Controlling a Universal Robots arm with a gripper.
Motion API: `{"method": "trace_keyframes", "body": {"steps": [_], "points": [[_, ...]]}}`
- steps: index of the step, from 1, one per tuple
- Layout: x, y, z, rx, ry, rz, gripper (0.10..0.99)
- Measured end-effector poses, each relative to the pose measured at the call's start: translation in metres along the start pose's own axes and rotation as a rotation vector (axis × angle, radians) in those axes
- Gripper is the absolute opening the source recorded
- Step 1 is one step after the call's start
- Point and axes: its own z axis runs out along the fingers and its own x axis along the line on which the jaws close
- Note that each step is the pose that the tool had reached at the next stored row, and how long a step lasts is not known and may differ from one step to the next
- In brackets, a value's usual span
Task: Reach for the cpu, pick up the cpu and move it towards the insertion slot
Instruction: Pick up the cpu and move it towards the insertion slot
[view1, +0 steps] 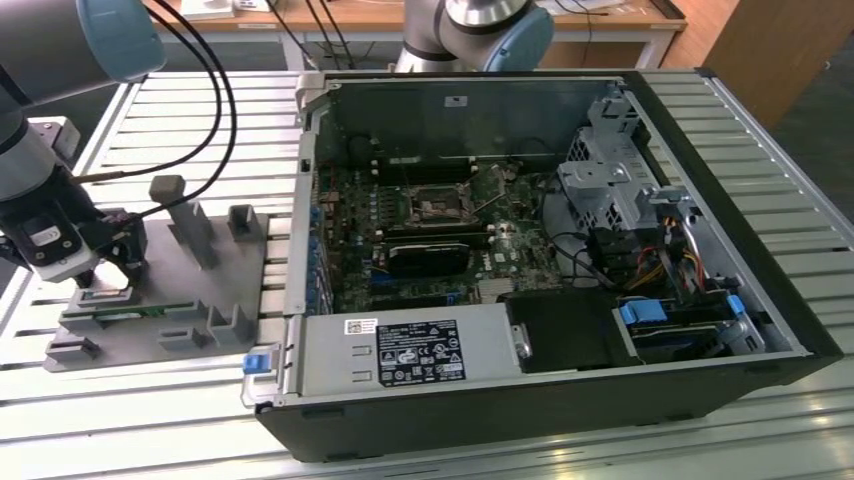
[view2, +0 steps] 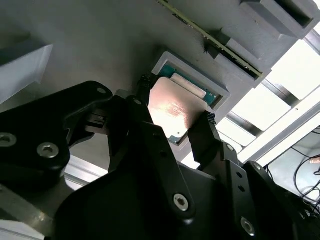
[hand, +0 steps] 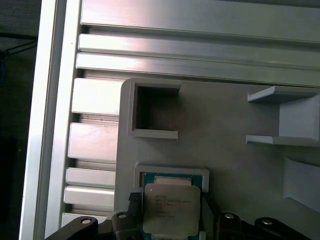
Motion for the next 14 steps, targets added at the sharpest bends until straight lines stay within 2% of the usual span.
{"method": "trace_keyframes", "body": {"steps": [6,12,14], "points": [[0.0,0.0001,-0.0013,0.0,0.0001,0.0,0.541],[0.0001,0.0005,-0.0141,0.0,0.0001,0.0,0.541],[0.0001,0.0006,-0.0149,0.0,-0.0002,0.0,0.541]]}}
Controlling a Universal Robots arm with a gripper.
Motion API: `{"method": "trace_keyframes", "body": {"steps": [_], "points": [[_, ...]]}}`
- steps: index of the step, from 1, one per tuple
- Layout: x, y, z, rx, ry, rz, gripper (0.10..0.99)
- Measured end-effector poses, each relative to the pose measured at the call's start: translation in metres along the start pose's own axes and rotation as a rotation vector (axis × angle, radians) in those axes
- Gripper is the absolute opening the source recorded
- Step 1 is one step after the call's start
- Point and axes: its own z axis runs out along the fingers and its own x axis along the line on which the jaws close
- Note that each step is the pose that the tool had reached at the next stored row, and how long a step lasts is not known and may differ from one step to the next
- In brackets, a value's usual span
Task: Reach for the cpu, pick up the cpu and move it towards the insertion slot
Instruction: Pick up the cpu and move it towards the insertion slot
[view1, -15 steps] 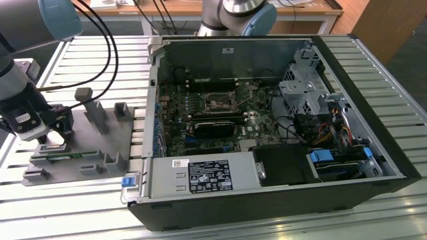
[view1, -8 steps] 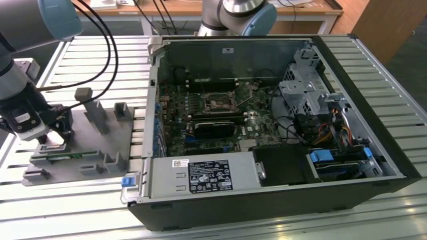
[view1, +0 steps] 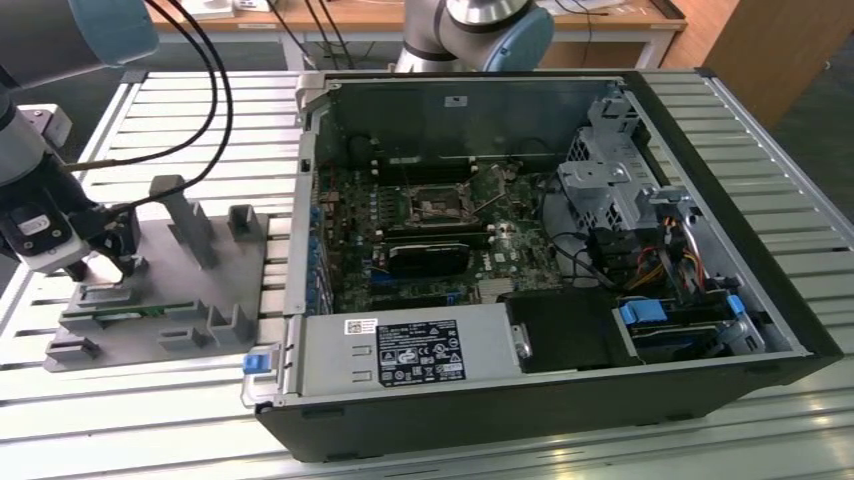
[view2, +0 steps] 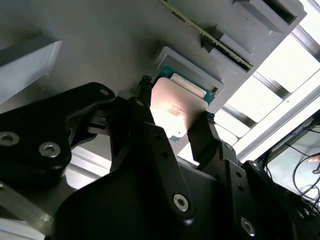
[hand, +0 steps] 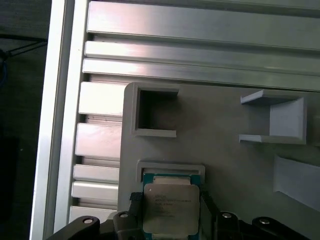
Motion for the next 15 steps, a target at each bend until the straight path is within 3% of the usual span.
{"method": "trace_keyframes", "body": {"steps": [5,15], "points": [[0.0,0.0,-0.0004,0.0,0.0002,0.0,0.541],[0.0001,0.0003,-0.01,0.0,0.0002,0.0,0.541]]}}
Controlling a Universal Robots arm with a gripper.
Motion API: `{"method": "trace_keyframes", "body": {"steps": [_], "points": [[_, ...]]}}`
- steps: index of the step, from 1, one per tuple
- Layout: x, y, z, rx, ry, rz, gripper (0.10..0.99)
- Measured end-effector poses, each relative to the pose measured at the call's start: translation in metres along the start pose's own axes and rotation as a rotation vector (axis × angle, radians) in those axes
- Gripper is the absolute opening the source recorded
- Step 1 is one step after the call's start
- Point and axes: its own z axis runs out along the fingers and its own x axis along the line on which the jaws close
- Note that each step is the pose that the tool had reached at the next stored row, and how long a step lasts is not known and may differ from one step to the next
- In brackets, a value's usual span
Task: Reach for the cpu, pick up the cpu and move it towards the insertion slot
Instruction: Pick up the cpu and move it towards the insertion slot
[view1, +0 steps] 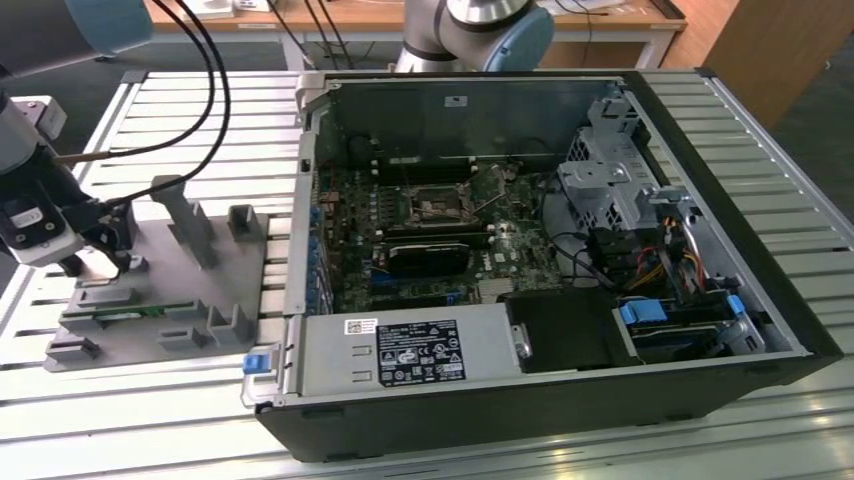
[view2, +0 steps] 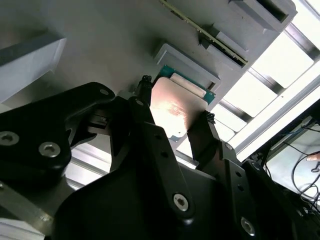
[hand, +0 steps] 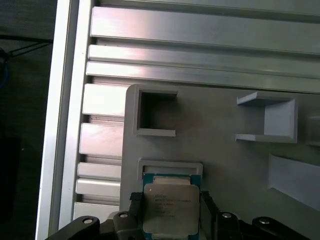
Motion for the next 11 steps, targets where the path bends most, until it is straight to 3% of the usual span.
{"method": "trace_keyframes", "body": {"steps": [11], "points": [[0.0001,0.0003,-0.0088,0.0,0.0,0.0,0.541]]}}
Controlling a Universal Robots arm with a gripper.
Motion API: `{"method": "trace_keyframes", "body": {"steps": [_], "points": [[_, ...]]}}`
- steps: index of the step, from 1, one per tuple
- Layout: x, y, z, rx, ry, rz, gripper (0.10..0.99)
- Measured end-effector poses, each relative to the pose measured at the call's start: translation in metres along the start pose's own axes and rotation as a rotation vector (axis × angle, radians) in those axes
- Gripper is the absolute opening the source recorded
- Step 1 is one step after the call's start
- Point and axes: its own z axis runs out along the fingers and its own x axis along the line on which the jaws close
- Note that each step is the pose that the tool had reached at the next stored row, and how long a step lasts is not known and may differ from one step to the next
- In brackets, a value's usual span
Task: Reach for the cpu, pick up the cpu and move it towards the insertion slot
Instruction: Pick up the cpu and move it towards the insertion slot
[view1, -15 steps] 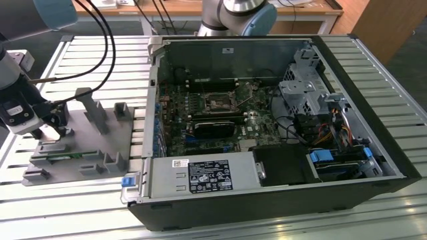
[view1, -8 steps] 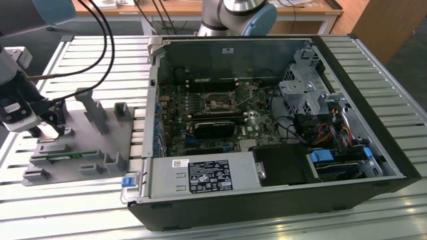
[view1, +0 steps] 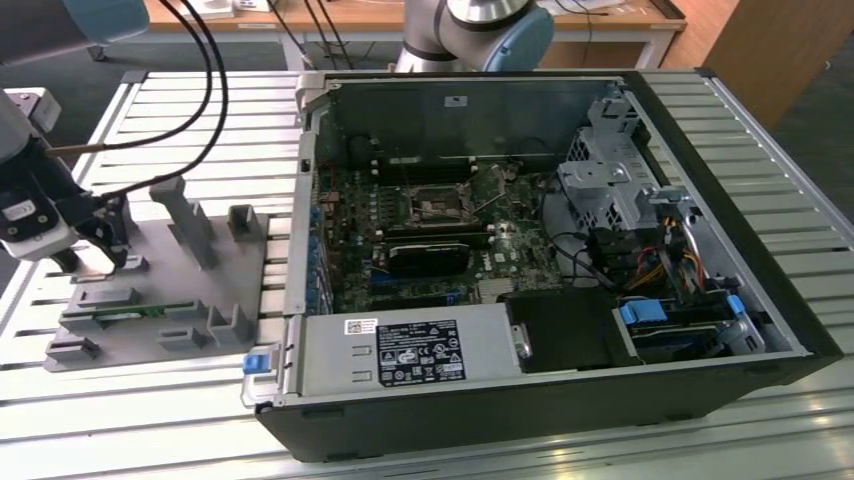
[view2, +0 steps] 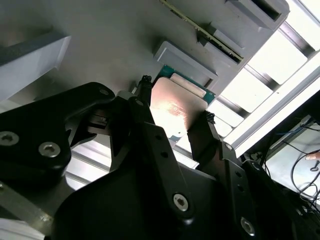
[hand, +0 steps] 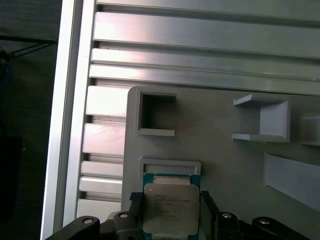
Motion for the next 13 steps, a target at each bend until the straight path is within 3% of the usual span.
{"method": "trace_keyframes", "body": {"steps": [13], "points": [[0.0001,0.0001,-0.0042,0.0,0.0001,0.0,0.541]]}}
